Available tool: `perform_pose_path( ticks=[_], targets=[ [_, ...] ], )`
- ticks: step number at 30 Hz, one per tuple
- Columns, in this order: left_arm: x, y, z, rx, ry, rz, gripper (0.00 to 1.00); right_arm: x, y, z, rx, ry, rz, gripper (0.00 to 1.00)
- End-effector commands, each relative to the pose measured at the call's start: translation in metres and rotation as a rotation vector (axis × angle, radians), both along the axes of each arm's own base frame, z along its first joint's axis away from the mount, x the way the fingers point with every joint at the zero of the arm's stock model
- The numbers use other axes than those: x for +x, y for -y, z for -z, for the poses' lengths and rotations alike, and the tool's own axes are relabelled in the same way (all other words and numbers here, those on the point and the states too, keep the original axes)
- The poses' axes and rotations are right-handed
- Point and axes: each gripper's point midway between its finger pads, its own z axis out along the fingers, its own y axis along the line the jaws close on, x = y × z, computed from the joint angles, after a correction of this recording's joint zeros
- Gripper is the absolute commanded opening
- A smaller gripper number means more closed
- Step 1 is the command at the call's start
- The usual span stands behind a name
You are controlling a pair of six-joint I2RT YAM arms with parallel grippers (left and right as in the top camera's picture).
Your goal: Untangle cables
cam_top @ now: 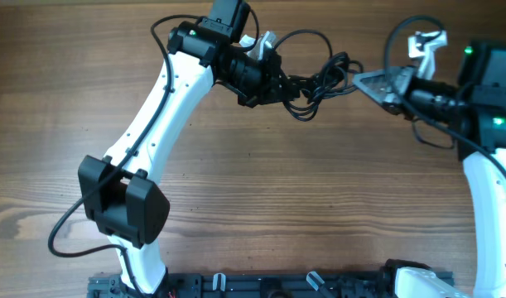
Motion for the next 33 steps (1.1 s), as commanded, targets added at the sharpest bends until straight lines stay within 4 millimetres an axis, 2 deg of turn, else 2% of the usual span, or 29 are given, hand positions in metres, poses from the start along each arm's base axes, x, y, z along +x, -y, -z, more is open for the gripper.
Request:
perform_pose_path(
  ticks=[1, 3, 6, 8, 11, 12, 13, 14, 15, 16, 17, 18, 19, 21, 22, 25, 29, 30, 33],
  targets=[
    [0.048, -0.1, 0.08, 0.535, 0.078, -0.24, 0.04, -0.013, 0.057, -0.067, 0.055, 0.226, 0.078, 0.04],
    [0.051, -0.107, 0.082, 0.571, 0.093, -0.252, 0.04, -0.014, 0.08, -0.068, 0.057, 0.235, 0.132, 0.04],
    [0.053, -0.112, 0.083, 0.601, 0.105, -0.263, 0.04, -0.015, 0.114, -0.056, 0.009, 0.201, 0.253, 0.04],
    [0.052, -0.108, 0.082, 0.582, 0.098, -0.256, 0.04, -0.016, 0.115, -0.045, -0.027, 0.168, 0.269, 0.04],
    [0.05, -0.08, 0.071, 0.416, 0.091, -0.201, 0.04, -0.015, 0.102, -0.032, -0.069, 0.126, 0.245, 0.04],
    [0.047, -0.055, 0.055, 0.255, 0.127, -0.103, 0.04, -0.013, 0.089, -0.029, -0.084, 0.12, 0.213, 0.11],
    [0.043, -0.034, 0.037, 0.099, 0.16, -0.021, 0.04, -0.012, 0.078, -0.027, -0.098, 0.119, 0.186, 0.19],
    [0.039, -0.019, 0.019, -0.029, 0.185, 0.038, 0.04, -0.011, 0.063, -0.025, -0.108, 0.116, 0.146, 0.45],
    [0.037, -0.01, 0.006, -0.12, 0.201, 0.071, 0.04, -0.012, 0.05, -0.024, -0.106, 0.116, 0.108, 0.55],
    [0.035, -0.002, -0.009, -0.208, 0.222, 0.104, 0.04, -0.011, 0.033, -0.021, -0.115, 0.107, 0.067, 0.59],
    [0.034, 0.003, -0.021, -0.279, 0.243, 0.132, 0.04, -0.011, 0.023, -0.017, -0.134, 0.098, 0.047, 0.61],
    [0.031, 0.009, -0.037, -0.371, 0.27, 0.174, 0.04, -0.01, 0.003, -0.008, -0.172, 0.067, 0.029, 0.61],
    [0.031, 0.01, -0.04, -0.389, 0.28, 0.183, 0.04, -0.009, -0.009, -0.005, -0.187, 0.059, 0.021, 0.61],
    [0.031, 0.01, -0.04, -0.39, 0.28, 0.183, 0.04, -0.008, -0.018, -0.002, -0.196, 0.041, 0.025, 0.61],
    [0.031, 0.01, -0.041, -0.393, 0.28, 0.185, 0.04, -0.007, -0.021, 0.002, -0.218, 0.024, 0.042, 0.61],
    [0.023, 0.015, -0.062, -0.515, 0.303, 0.251, 0.04, 0.002, -0.025, 0.018, -0.271, -0.031, 0.096, 0.6],
    [0.021, 0.015, -0.064, -0.529, 0.299, 0.259, 0.04, 0.021, -0.026, 0.032, -0.283, -0.043, 0.105, 0.6],
    [0.02, 0.015, -0.065, -0.535, 0.296, 0.262, 0.04, 0.025, -0.028, 0.033, -0.279, -0.036, 0.102, 0.6],
    [0.019, 0.014, -0.064, -0.532, 0.281, 0.258, 0.04, 0.038, -0.038, 0.013, -0.223, 0.071, 0.067, 0.57]
  ],
)
